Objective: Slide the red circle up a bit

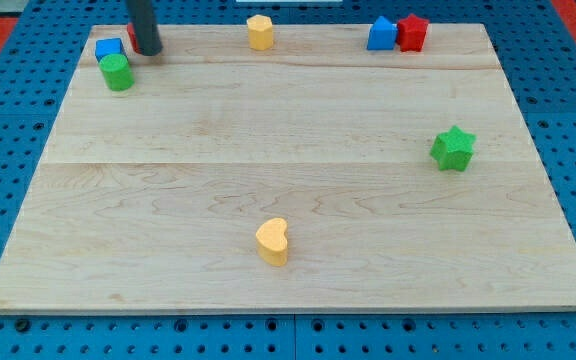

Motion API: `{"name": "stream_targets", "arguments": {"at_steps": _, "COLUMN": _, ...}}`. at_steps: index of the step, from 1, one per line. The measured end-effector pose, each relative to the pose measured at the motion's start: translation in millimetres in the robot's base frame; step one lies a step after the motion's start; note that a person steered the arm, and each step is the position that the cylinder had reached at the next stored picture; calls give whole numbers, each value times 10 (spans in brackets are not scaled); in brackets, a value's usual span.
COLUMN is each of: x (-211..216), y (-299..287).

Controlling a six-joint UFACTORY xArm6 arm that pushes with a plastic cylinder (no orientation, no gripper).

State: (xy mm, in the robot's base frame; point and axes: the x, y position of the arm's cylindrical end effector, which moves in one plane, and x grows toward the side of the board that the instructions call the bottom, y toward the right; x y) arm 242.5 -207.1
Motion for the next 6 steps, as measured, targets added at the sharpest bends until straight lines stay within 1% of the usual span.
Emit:
{"name": "stream_targets", "arguments": {"at_steps": 2, "x": 243, "y": -140}}
{"name": "stream_targets", "arguments": {"at_steps": 3, "x": 268, "y": -142}}
{"name": "stream_targets", "arguments": {"at_steps": 4, "x": 268, "y": 23}}
{"name": "stream_targets", "arguments": {"at_steps": 5, "x": 54, "y": 23}}
{"name": "stream_targets", "arguments": {"at_steps": 6, "x": -41, "y": -22}}
